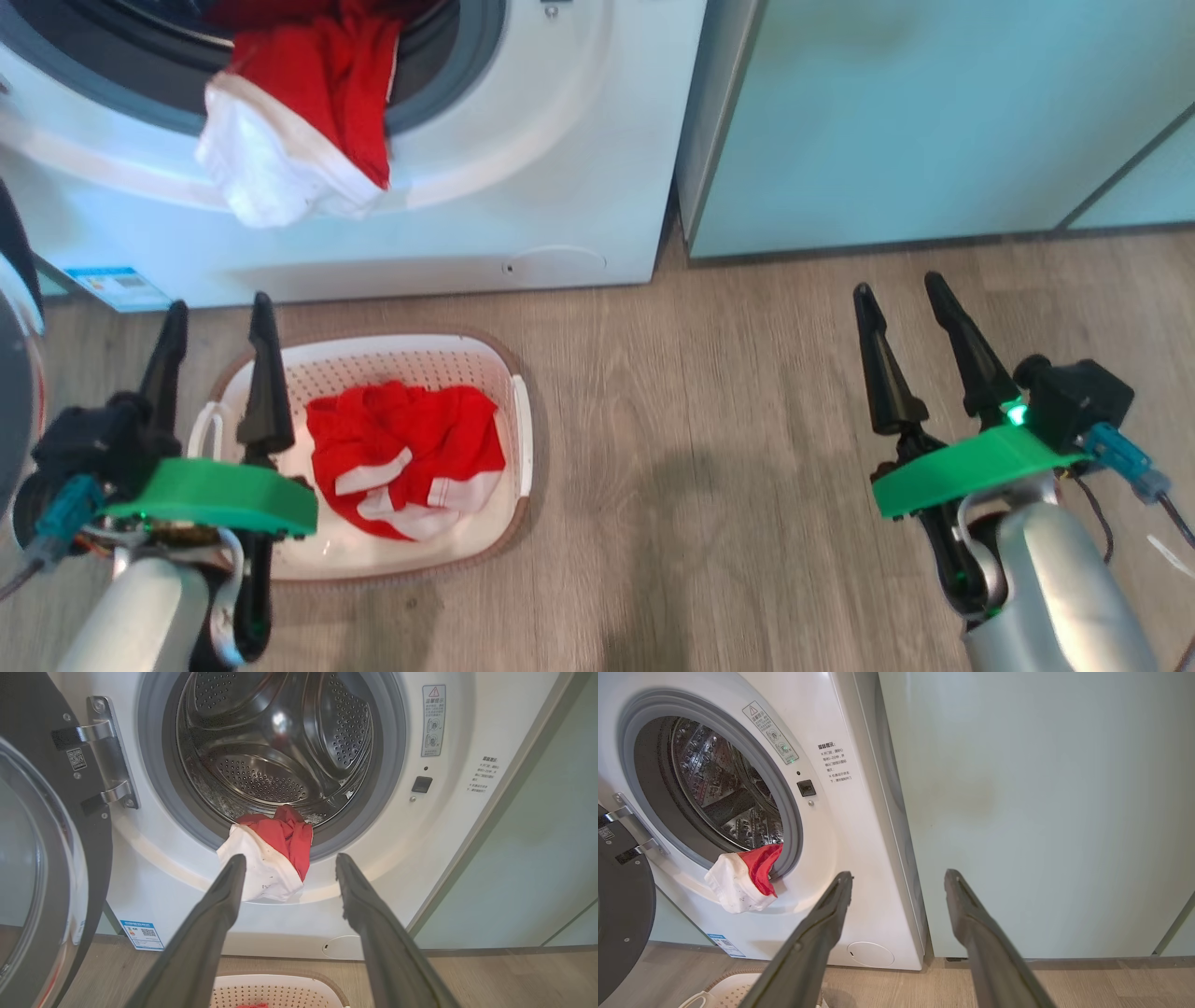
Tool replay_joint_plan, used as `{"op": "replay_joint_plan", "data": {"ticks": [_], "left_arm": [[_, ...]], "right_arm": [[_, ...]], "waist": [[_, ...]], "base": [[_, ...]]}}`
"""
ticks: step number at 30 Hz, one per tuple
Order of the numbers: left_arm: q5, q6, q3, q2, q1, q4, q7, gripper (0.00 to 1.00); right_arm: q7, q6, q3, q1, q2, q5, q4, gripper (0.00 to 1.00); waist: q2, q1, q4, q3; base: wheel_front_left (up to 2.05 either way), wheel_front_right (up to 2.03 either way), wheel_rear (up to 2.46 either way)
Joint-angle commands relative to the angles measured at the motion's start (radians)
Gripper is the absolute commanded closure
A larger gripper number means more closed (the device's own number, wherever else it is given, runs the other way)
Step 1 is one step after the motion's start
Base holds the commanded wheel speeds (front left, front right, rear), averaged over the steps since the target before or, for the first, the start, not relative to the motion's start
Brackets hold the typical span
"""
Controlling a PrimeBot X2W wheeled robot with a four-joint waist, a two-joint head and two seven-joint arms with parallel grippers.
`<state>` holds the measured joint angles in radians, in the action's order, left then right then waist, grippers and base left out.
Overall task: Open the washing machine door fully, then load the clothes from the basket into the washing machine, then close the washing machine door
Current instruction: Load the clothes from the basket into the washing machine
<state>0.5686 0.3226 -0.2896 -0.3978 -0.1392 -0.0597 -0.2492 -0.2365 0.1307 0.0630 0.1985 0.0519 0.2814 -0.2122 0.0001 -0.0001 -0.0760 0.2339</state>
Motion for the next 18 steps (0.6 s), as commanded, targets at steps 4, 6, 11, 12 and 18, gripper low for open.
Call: {"op": "replay_joint_plan", "data": {"ticks": [4,6,11,12,18], "left_arm": [[-0.013,-0.013,0.048,0.004,-0.001,-0.027,-0.012,0.0],[-0.017,-0.023,0.049,0.01,0.001,-0.024,-0.012,0.0],[-0.056,-0.039,0.034,0.007,0.01,-0.002,-0.012,0.0],[-0.063,-0.041,0.029,0.006,0.013,0.003,-0.012,0.0],[-0.09,-0.044,0.005,0.003,0.036,0.028,-0.012,0.0]], "right_arm": [[0.018,0.0,0.007,-0.03,-0.002,-0.008,0.067,0.0],[0.028,0.0,0.004,-0.046,-0.002,-0.008,0.084,0.0],[0.052,0.0,0.002,-0.086,-0.002,-0.01,0.131,0.0],[0.057,0.0,0.002,-0.094,-0.002,-0.01,0.141,0.0],[0.08,0.0,-0.002,-0.136,-0.002,-0.007,0.184,0.0]], "waist": [[-0.0001,0.0001,0.009,-0.06],[-0.0001,0.0001,0.01,-0.08],[-0.0001,0.0001,0.013,-0.121],[-0.0001,0.0001,0.013,-0.128],[-0.0001,0.0001,0.016,-0.155]], "base": [[0.0,0.0,0.0],[0.0,0.0,0.0],[0.0,0.0,0.0],[0.0,0.0,0.0],[0.0,0.0,0.0]]}}
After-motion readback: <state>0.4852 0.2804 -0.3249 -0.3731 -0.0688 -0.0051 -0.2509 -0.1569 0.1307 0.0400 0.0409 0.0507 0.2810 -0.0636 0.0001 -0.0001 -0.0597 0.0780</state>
